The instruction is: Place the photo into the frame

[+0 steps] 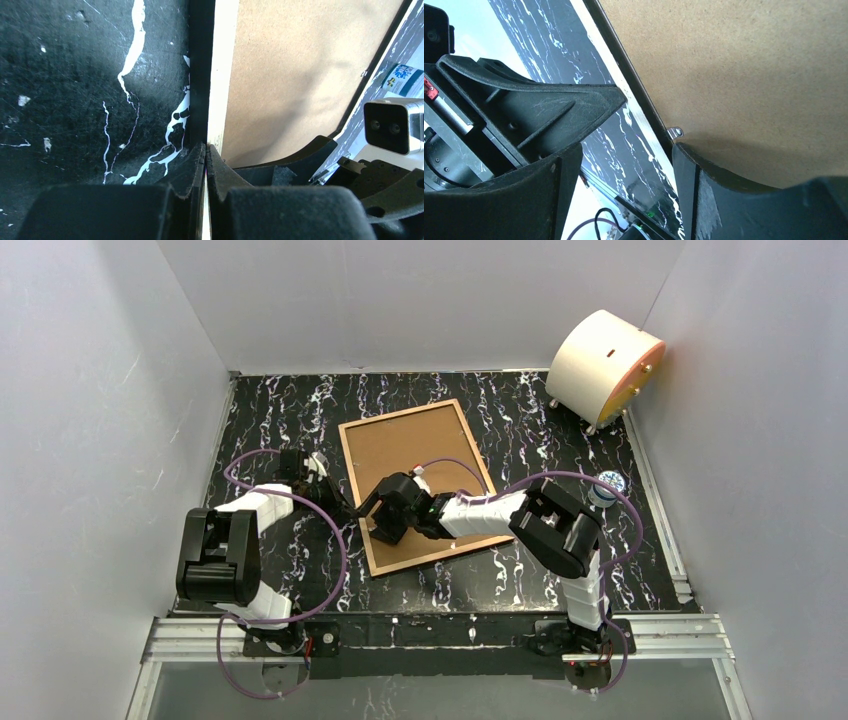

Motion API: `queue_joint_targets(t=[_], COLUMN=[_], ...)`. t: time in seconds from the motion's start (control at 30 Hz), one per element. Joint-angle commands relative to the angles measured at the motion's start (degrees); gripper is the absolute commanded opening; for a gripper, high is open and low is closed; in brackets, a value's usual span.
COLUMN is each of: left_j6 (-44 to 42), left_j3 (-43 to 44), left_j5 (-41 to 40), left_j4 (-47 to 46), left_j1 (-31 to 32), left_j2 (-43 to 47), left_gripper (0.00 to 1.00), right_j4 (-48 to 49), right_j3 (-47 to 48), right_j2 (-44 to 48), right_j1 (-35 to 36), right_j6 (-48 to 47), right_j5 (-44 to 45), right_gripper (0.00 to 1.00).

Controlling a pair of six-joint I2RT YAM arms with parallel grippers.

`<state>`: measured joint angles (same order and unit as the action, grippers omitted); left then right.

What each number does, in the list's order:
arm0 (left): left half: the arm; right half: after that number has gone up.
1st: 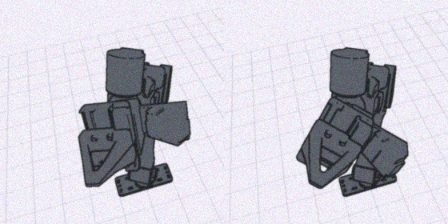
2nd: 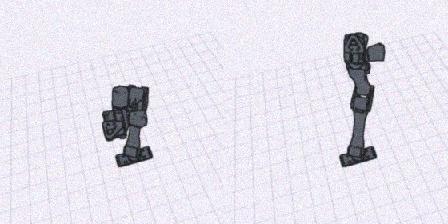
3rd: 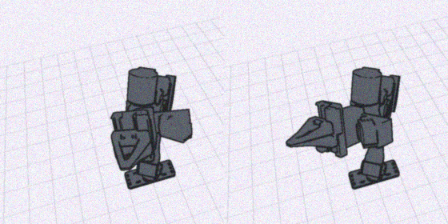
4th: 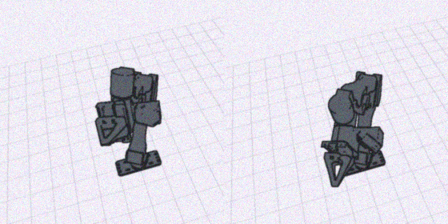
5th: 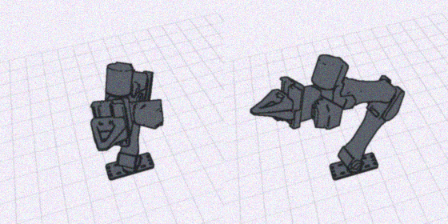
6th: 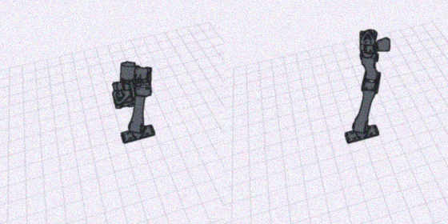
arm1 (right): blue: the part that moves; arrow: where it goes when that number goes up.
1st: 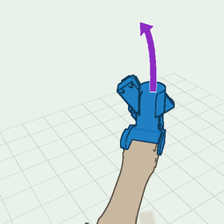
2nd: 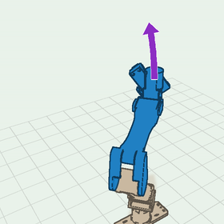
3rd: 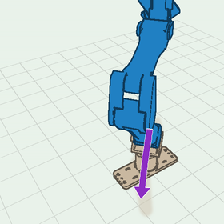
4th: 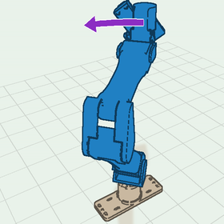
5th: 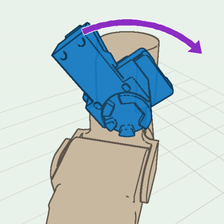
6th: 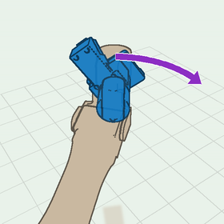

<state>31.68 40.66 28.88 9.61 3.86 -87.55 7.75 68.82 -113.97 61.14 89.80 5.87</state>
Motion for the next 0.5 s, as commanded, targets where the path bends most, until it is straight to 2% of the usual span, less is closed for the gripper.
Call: queue_joint_targets(t=[0.0,0.17,0.47], left_j6=[-2.54,-2.88,-4.1], left_j3=[-2.52,-2.33,-1.55], left_j5=[-4.01,-4.23,-4.66], left_j4=[7.25,7.34,7.82], left_j1=[1.42,1.42,1.42], left_j2=[-2.41,-2.45,-2.7], left_gripper=[0.0,0.0,0.0], right_j4=[5.71,8.67,21.34], right_j3=[2.25,0.43,-6.26], right_j2=[-3.36,-2.46,-1.91], right_j1=[-0.28,-0.26,-0.37], right_j6=[-0.53,-1.09,-1.72], right_j5=[5.82,6.92,6.66], right_gripper=[0.81,0.83,0.76])
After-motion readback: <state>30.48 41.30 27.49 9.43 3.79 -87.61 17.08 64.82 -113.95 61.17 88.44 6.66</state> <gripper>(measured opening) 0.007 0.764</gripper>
